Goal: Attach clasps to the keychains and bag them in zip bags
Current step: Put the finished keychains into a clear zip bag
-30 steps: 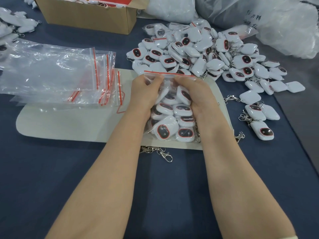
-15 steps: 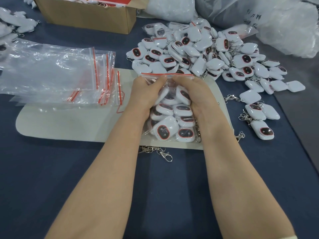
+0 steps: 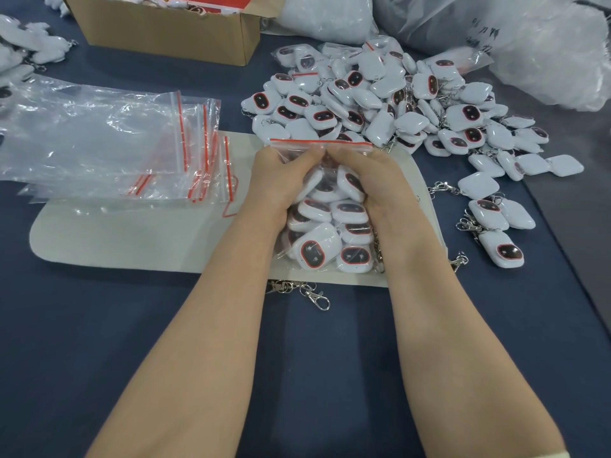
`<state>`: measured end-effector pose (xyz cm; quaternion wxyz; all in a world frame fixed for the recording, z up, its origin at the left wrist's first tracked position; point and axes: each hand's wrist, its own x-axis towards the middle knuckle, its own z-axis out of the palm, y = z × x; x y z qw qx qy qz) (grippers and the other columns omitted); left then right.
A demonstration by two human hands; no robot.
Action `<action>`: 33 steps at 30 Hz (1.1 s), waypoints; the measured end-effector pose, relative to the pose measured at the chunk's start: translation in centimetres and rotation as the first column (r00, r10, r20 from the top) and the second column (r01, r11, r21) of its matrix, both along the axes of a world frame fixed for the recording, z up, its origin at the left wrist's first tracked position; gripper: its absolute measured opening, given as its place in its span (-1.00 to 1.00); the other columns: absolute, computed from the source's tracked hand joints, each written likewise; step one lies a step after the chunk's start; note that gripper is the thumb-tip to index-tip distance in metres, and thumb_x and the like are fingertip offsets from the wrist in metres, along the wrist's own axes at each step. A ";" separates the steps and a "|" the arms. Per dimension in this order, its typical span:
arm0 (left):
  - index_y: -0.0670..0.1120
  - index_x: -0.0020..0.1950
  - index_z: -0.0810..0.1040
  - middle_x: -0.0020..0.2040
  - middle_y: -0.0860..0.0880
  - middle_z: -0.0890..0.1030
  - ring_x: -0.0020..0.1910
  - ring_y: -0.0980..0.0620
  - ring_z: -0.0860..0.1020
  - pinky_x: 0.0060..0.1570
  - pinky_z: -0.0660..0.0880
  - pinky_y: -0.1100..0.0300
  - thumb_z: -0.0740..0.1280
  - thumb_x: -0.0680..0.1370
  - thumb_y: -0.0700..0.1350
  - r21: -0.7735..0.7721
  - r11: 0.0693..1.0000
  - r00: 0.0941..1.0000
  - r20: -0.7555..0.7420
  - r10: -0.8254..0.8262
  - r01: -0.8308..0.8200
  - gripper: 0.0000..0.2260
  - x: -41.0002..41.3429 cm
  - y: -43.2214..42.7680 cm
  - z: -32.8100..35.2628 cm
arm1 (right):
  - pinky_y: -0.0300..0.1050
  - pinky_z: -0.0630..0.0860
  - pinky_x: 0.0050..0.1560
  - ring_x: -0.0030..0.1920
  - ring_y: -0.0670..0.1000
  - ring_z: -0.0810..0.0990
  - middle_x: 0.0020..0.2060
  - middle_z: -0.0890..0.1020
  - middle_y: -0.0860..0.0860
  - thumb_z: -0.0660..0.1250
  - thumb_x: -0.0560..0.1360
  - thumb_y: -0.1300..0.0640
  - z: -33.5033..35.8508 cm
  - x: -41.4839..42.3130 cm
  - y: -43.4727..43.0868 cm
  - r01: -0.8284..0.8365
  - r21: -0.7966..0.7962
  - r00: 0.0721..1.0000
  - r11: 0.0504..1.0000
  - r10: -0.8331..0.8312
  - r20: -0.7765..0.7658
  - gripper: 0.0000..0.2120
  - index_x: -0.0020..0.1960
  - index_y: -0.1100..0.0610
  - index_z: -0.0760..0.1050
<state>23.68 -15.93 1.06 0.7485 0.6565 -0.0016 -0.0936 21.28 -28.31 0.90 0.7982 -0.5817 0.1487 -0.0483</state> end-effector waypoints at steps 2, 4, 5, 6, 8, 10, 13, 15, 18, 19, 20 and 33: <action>-0.10 -0.11 0.67 -0.19 -0.10 0.70 -0.14 -0.09 0.68 -0.01 0.60 -0.12 0.45 0.46 -0.17 0.010 1.000 1.000 0.009 0.023 -0.023 -0.96 0.0 -0.1 0.0 | 0.00 0.64 -0.10 -0.23 0.14 0.68 -0.23 0.69 0.20 0.41 0.46 0.28 0.1 -0.1 0.1 0.020 -0.024 1.000 0.999 -0.020 -0.004 -0.95 -0.17 0.24 0.65; -0.10 -0.11 0.67 -0.19 -0.09 0.70 -0.14 -0.08 0.68 -0.02 0.60 -0.12 0.45 0.46 -0.16 0.028 0.999 0.999 0.017 0.041 -0.042 -0.96 0.0 -0.2 -0.1 | 0.02 0.64 -0.09 -0.21 0.16 0.67 -0.20 0.68 0.23 0.42 0.45 0.27 0.1 -0.2 0.3 0.070 -0.039 0.997 0.997 -0.071 -0.013 -0.95 -0.13 0.27 0.64; -0.09 -0.11 0.66 -0.18 -0.09 0.70 -0.14 -0.08 0.68 -0.02 0.60 -0.12 0.44 0.46 -0.15 0.034 0.998 0.999 0.021 0.048 -0.049 -0.96 0.0 -0.2 -0.1 | 0.05 0.63 -0.07 -0.20 0.17 0.66 -0.20 0.67 0.24 0.43 0.45 0.28 0.1 -0.3 0.3 0.097 -0.043 0.995 0.994 -0.097 -0.019 -0.95 -0.13 0.27 0.63; -0.08 -0.11 0.66 -0.18 -0.09 0.70 -0.13 -0.08 0.68 -0.01 0.60 -0.11 0.44 0.47 -0.14 0.037 0.998 0.998 0.021 0.056 -0.057 -0.97 0.0 -0.1 -0.1 | 0.08 0.62 -0.06 -0.20 0.17 0.65 -0.21 0.66 0.24 0.43 0.45 0.28 0.1 -0.4 0.4 0.119 -0.044 0.992 0.992 -0.120 -0.027 -0.95 -0.13 0.28 0.63; -0.08 -0.08 0.66 -0.16 -0.08 0.70 -0.13 -0.06 0.68 -0.02 0.61 -0.05 0.43 0.48 -0.14 0.033 0.996 0.997 0.008 0.077 -0.077 -0.95 -0.1 -0.1 -0.1 | 0.10 0.60 -0.04 -0.21 0.16 0.62 -0.26 0.64 0.21 0.43 0.44 0.27 0.2 -0.5 0.7 0.166 -0.042 0.984 0.985 -0.168 -0.050 -0.95 -0.14 0.27 0.61; -0.09 -0.04 0.65 -0.17 -0.05 0.70 -0.16 0.00 0.68 -0.12 0.62 0.09 0.42 0.49 -0.14 0.021 0.995 0.995 -0.001 0.097 -0.097 -0.92 -0.1 -0.1 -0.1 | 0.08 0.60 -0.02 -0.22 0.13 0.61 -0.32 0.65 0.13 0.44 0.45 0.25 0.3 -0.4 0.8 0.227 -0.034 0.971 0.973 -0.228 -0.066 -0.93 -0.19 0.23 0.58; -0.09 -0.07 0.65 -0.22 0.00 0.69 -0.23 0.06 0.67 -0.25 0.59 0.21 0.40 0.50 -0.16 0.020 0.993 0.993 0.022 0.113 -0.113 -0.96 -0.1 -0.1 -0.1 | 0.05 0.61 -0.04 -0.20 0.12 0.63 -0.28 0.66 0.13 0.40 0.48 0.23 0.4 -0.4 0.9 0.285 0.019 0.957 0.958 -0.283 -0.069 -0.88 -0.23 0.19 0.59; -0.09 -0.07 0.65 -0.20 -0.03 0.69 -0.19 0.03 0.67 -0.16 0.61 0.15 0.40 0.51 -0.16 0.023 0.994 0.994 0.026 0.110 -0.110 -0.95 -0.1 -0.1 -0.1 | -0.05 0.61 -0.14 -0.26 0.09 0.63 -0.30 0.65 0.11 0.37 0.51 0.21 0.3 -0.4 0.9 0.312 0.032 0.949 0.950 -0.309 -0.062 -0.83 -0.25 0.17 0.60; -0.10 -0.10 0.64 -0.16 -0.07 0.69 -0.15 -0.04 0.67 -0.03 0.61 0.00 0.40 0.51 -0.14 0.014 0.994 0.994 -0.009 0.112 -0.112 -0.95 0.0 0.0 -0.1 | -0.22 0.56 -0.34 -0.35 -0.01 0.64 -0.36 0.66 0.04 0.32 0.54 0.19 0.2 -0.5 0.7 0.346 0.027 0.937 0.938 -0.343 -0.072 -0.82 -0.22 0.18 0.60; -0.11 -0.15 0.62 -0.18 -0.09 0.68 -0.16 -0.07 0.66 0.00 0.60 -0.04 0.40 0.51 -0.14 -0.004 0.991 0.991 -0.032 0.130 -0.131 -0.93 0.2 0.2 -0.1 | -0.23 0.57 -0.32 -0.30 -0.01 0.66 -0.33 0.68 0.05 0.29 0.56 0.21 0.4 -0.5 0.5 0.361 0.090 0.931 0.928 -0.354 -0.083 -0.83 -0.16 0.20 0.60; -0.12 -0.19 0.60 -0.21 -0.11 0.66 -0.18 -0.10 0.64 0.03 0.59 -0.06 0.40 0.51 -0.13 -0.030 0.988 0.986 -0.065 0.152 -0.154 -0.90 0.4 0.5 -0.1 | -0.22 0.60 -0.27 -0.23 0.00 0.68 -0.27 0.70 0.07 0.26 0.57 0.23 0.6 -0.5 0.2 0.369 0.196 0.929 0.909 -0.359 -0.086 -0.83 -0.11 0.24 0.59; -0.17 -0.12 0.64 -0.11 -0.19 0.67 -0.04 -0.18 0.62 0.16 0.49 -0.16 0.37 0.52 -0.23 -0.182 0.981 0.997 0.044 -0.058 0.065 -0.93 0.2 0.8 0.1 | -0.46 0.38 -0.02 -0.10 -0.38 0.51 -0.09 0.62 -0.20 0.28 0.58 0.08 2.6 -1.2 0.6 -0.112 -0.825 0.977 0.554 0.211 0.009 -0.80 0.16 0.07 0.58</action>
